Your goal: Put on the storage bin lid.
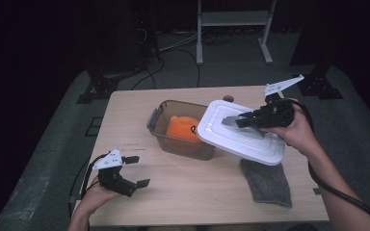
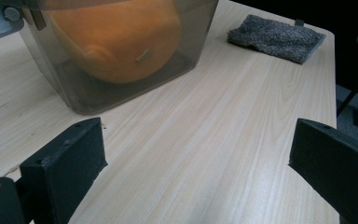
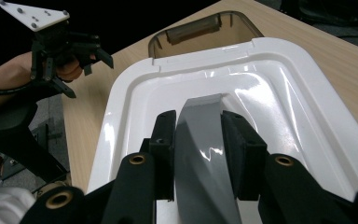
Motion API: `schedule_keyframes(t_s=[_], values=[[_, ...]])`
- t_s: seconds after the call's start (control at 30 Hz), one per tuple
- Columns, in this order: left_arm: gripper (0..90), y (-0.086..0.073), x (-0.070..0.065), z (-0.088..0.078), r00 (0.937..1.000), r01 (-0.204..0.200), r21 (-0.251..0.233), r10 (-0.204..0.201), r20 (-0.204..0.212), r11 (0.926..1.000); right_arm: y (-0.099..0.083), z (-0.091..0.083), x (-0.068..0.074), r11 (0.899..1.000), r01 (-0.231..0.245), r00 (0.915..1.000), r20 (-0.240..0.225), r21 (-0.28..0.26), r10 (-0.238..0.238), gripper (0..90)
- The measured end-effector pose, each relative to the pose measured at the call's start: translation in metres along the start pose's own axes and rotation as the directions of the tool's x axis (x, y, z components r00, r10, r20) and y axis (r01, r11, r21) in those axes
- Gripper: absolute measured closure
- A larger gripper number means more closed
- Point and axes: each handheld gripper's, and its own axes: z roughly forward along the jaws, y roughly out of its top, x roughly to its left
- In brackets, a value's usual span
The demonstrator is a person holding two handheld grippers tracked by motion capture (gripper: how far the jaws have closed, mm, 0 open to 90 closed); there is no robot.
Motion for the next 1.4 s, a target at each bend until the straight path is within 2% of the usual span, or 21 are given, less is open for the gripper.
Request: schedule_keyframes(t_s=[0.23,0.6,0.93,1.4], values=[[2.8,-0.001,0.0,0.0,1.0,0.004,-0.006,-0.004,0.001,1.0,0.019,0.018,0.004,0.999,0.031,0.9992,-0.026,0.015,-0.03,65.8],[2.8,-0.001,0.001,-0.001,1.0,0.007,-0.006,-0.007,-0.001,1.0,0.039,0.044,0.006,0.998,0.051,0.997,-0.06,0.028,-0.049,65.8],[2.8,-0.001,0.001,-0.002,1.0,0.008,-0.007,-0.008,0.003,0.9999,0.049,0.058,-0.001,0.999,0.041,0.9969,-0.068,0.03,-0.039,65.8],[2.8,-0.001,0.001,-0.003,0.9999,0.012,-0.014,-0.012,0.005,0.9998,0.068,0.077,-0.002,0.997,0.065,0.9943,-0.087,0.041,-0.062,65.8]])
